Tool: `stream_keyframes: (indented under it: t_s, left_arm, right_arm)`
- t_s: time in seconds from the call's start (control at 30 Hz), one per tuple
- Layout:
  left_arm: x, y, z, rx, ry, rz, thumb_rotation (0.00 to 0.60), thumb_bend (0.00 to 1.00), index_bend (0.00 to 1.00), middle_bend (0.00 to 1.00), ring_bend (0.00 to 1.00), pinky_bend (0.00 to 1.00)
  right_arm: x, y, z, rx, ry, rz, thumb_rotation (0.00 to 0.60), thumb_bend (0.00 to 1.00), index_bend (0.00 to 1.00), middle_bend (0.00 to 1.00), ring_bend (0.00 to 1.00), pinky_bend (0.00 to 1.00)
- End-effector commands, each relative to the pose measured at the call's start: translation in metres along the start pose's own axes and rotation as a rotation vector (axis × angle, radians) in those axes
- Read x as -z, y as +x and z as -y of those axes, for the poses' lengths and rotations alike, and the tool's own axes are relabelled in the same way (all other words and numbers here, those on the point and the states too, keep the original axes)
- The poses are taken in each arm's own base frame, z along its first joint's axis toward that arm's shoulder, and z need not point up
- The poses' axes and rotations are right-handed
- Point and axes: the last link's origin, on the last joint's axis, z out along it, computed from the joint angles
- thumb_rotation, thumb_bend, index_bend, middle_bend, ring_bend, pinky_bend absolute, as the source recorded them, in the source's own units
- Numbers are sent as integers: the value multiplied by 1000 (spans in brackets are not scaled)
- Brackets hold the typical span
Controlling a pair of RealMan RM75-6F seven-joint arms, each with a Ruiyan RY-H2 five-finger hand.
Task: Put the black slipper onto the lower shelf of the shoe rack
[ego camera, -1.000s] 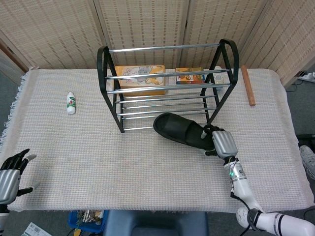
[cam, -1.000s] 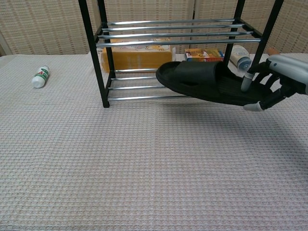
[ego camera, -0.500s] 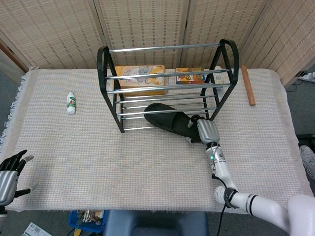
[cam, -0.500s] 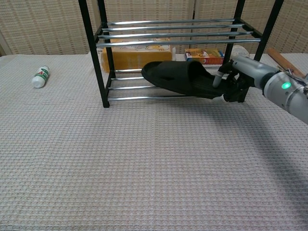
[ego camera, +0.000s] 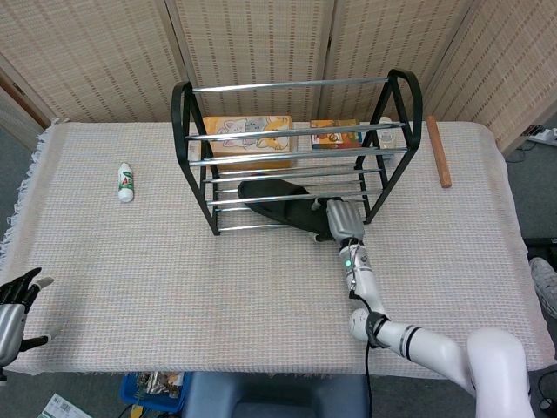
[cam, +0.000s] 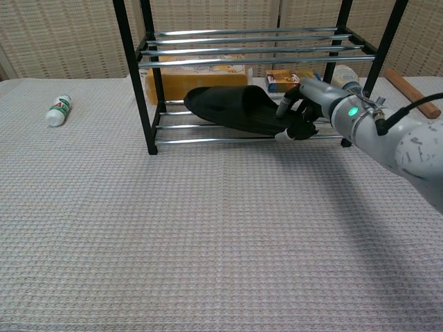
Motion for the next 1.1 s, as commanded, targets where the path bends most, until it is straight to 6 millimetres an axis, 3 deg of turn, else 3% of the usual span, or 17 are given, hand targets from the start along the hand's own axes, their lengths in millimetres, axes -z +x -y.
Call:
stream_keyframes:
  t_s: [0.03, 0.27, 0.53, 1.1]
  left_arm:
    - [0, 0, 2, 0, 7, 2, 600, 148, 234, 120, 151, 192]
    - [-2, -3, 0, 1, 2, 10, 600, 148, 225, 120, 151, 192]
    - [-2, -5, -2, 13, -11, 25, 600, 148, 210, 120, 151, 192]
    - [-2, -8, -3, 10, -13, 35, 600, 149, 207, 120, 151, 192]
  right_arm:
    - [-4, -1, 5, -14, -8, 1, 600, 435, 256, 279, 185, 333]
    - [-4, -2, 9, -16, 13, 1, 600, 368, 13, 153, 88, 259]
    - [1, 1, 5, -16, 28, -2, 600, 28, 0, 59, 27, 219]
    - [14, 2, -22, 88, 20, 27, 600, 0, 0, 58, 35, 204]
